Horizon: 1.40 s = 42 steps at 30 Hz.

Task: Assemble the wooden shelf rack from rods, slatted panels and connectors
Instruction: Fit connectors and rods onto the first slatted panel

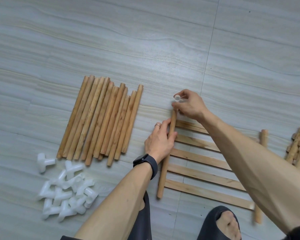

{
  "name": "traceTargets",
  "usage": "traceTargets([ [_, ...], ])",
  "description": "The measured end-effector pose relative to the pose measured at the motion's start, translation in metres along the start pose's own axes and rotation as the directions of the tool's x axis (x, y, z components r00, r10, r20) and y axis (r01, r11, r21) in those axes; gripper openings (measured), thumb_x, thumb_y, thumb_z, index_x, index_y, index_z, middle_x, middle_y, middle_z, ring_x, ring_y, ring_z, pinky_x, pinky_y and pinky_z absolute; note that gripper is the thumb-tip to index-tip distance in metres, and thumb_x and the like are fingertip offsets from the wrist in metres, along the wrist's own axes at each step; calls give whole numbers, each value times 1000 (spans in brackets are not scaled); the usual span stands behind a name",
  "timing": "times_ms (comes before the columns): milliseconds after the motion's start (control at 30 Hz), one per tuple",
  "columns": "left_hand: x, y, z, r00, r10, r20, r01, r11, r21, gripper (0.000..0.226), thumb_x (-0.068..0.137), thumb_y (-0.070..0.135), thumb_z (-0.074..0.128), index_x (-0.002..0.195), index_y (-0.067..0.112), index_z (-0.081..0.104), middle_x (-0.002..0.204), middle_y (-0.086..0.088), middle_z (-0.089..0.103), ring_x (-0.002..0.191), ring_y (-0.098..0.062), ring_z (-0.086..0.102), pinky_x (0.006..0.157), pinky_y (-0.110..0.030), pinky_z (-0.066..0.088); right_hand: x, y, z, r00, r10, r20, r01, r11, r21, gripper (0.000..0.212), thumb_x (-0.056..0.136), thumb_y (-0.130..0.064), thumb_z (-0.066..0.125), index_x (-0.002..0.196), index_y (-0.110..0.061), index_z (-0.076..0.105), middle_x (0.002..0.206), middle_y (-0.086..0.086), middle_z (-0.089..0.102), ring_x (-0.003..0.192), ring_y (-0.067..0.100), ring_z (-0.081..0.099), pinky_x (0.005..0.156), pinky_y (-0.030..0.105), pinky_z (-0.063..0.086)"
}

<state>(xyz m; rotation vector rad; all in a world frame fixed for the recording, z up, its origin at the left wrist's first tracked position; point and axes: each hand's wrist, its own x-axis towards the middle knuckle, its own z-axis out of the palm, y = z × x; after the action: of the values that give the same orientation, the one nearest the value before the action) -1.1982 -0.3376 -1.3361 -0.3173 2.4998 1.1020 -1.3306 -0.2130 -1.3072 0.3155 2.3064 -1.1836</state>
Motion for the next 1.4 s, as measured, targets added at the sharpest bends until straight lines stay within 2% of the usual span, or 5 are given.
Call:
traceTargets([
  [333, -2, 4, 1, 1000, -1, 6, 0, 1000, 27, 46, 99, 50, 50, 143, 40, 40, 110, 10, 48, 100, -23, 60, 78, -38, 46, -2, 15, 5, 969, -245, -38, 203, 872, -444, 31, 99, -36, 58, 119, -16, 70, 117, 14, 68, 118, 38, 54, 101, 41, 40],
  [700, -7, 4, 6, 1000, 11, -1, -11, 998, 57, 46, 100, 49, 46, 145, 42, 36, 118, 4, 50, 99, -29, 62, 82, -45, 52, -20, 35, 17, 882, -319, -347, 168, 901, -400, 26, 94, -41, 68, 110, -23, 77, 110, 0, 71, 114, 29, 52, 88, 33, 30],
  [1000, -8, 2, 8, 998, 55, -3, -54, 993, 109, 47, 102, 47, 43, 147, 36, 34, 123, 3, 48, 97, -29, 63, 78, -45, 52, -24, 40, 14, 922, -331, -200, 268, 919, -289, 30, 99, -26, 63, 126, -15, 66, 119, 5, 70, 113, 32, 57, 93, 24, 34],
  [1133, -4, 9, 6, 997, 65, -37, -60, 992, 113, 47, 105, 44, 40, 150, 32, 35, 123, -2, 48, 93, -32, 63, 76, -43, 51, -43, 54, 9, 952, -269, -145, 193, 897, -397, 60, 104, -28, 49, 158, -11, 30, 164, 10, 32, 150, 28, 30, 121, 42, 27],
  [1400, 24, 10, -58, 996, 66, -53, -65, 997, 29, 41, 104, 41, 46, 144, 31, 48, 121, 1, 57, 103, -19, 60, 91, -43, 52, -96, 105, 35, 992, -96, 80, 124, 650, -750, 80, 92, -75, 4, 159, -37, -16, 161, -2, -40, 147, 23, -39, 122, 61, -6],
])
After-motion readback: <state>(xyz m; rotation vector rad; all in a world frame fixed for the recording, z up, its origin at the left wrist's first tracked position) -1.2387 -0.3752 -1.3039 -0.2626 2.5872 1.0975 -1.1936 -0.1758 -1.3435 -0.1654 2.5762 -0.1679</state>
